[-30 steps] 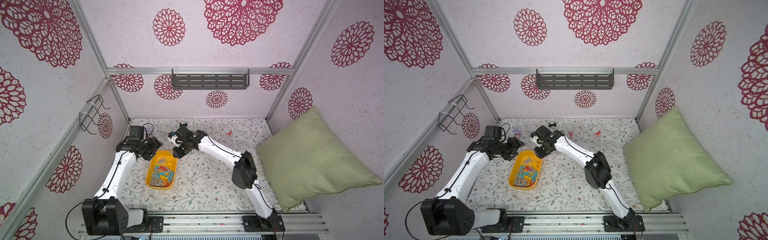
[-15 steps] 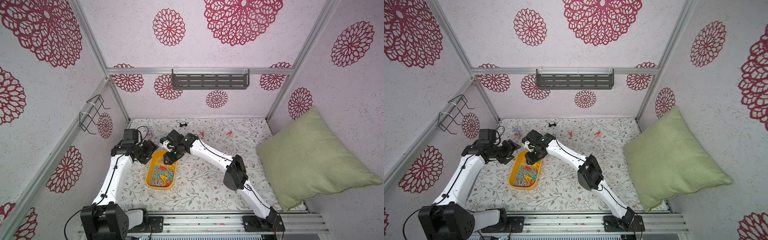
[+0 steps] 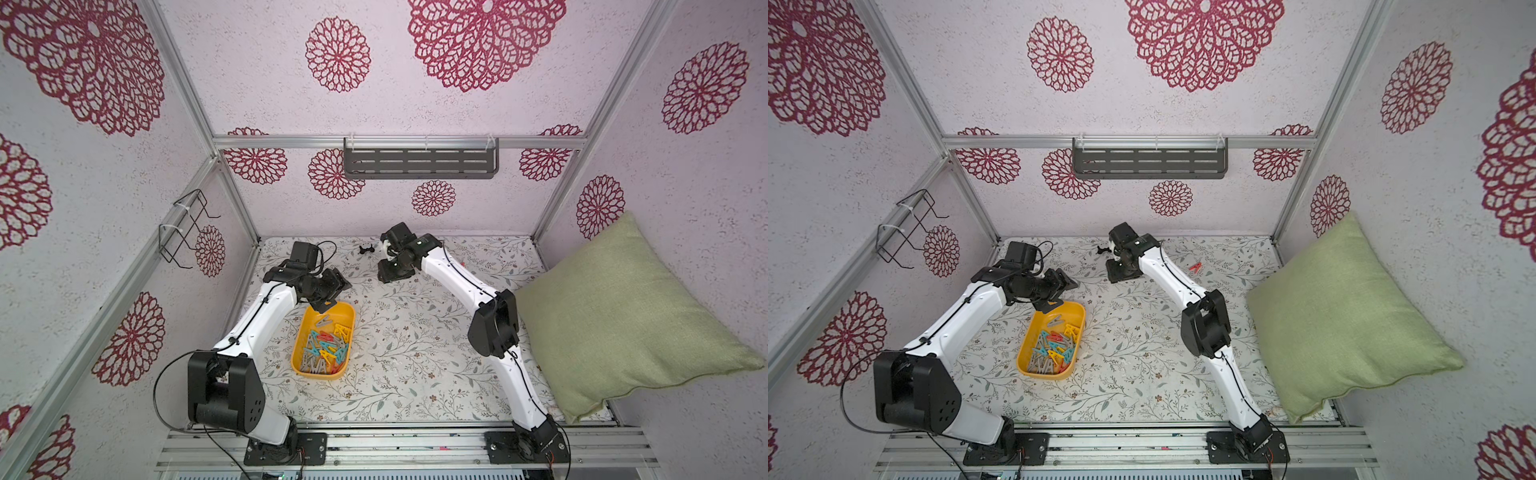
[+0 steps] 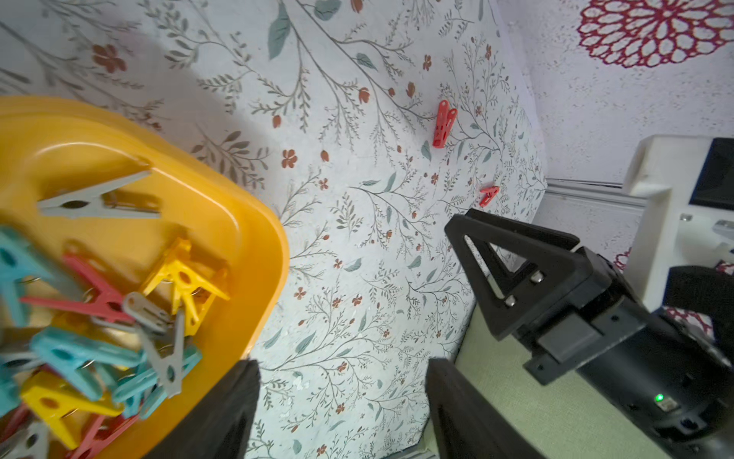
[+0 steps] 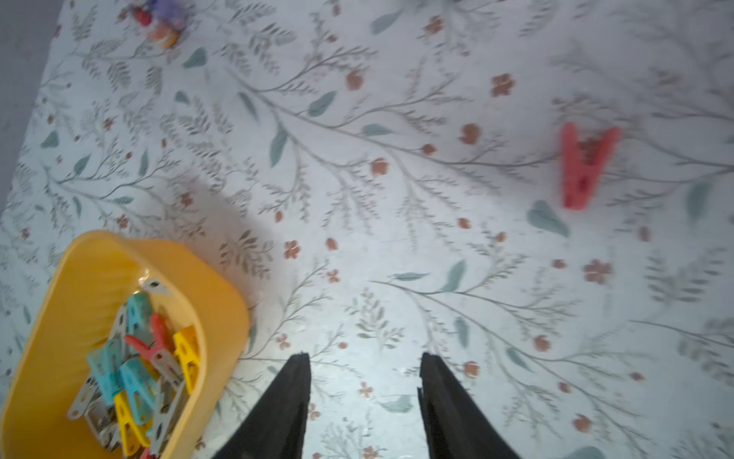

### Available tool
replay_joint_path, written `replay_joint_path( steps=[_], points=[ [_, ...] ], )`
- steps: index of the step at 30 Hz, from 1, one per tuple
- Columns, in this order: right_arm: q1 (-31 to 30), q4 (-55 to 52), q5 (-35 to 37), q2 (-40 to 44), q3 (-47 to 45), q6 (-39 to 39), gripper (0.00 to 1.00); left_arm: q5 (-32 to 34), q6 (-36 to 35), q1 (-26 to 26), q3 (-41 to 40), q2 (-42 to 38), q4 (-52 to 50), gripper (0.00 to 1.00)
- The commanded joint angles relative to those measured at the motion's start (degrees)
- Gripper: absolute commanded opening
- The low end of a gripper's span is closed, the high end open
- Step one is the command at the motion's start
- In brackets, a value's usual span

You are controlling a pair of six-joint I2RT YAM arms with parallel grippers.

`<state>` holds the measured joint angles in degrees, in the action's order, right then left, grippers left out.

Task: Put the clothespins into the storage box
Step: Pick up the clothespin from the center of the board.

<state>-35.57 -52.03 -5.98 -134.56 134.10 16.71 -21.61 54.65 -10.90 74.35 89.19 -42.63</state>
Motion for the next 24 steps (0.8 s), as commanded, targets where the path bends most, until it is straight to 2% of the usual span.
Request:
replay_joint_path(
  steps=[1, 7, 11, 17, 24],
  points=[
    [4.3, 1.2, 4.7, 4.9, -1.9, 2.9, 0.51, -1.1, 0.0, -2.1, 3.4, 3.3, 3.2, 0.73],
    [12.8, 6.2, 6.7, 4.7, -6.1, 6.1, 0.53, -2.5, -1.0, -4.3, 9.5, 10.6, 3.6, 0.73],
    [17.0, 8.2, 9.2, 2.2, -5.5, 8.1, 0.53, -3.6, -1.3, -4.6, 12.9, 14.6, 3.9, 0.73],
    [22.0, 6.1, 11.4, -4.3, 0.5, 9.3, 0.49, -4.7, -1.9, -4.6, 17.9, 19.4, 2.8, 0.73],
    [24.1, 4.2, 10.7, -10.1, 5.6, 8.5, 0.46, -5.7, -1.9, -4.5, 21.4, 22.8, 2.1, 0.73]
  ],
)
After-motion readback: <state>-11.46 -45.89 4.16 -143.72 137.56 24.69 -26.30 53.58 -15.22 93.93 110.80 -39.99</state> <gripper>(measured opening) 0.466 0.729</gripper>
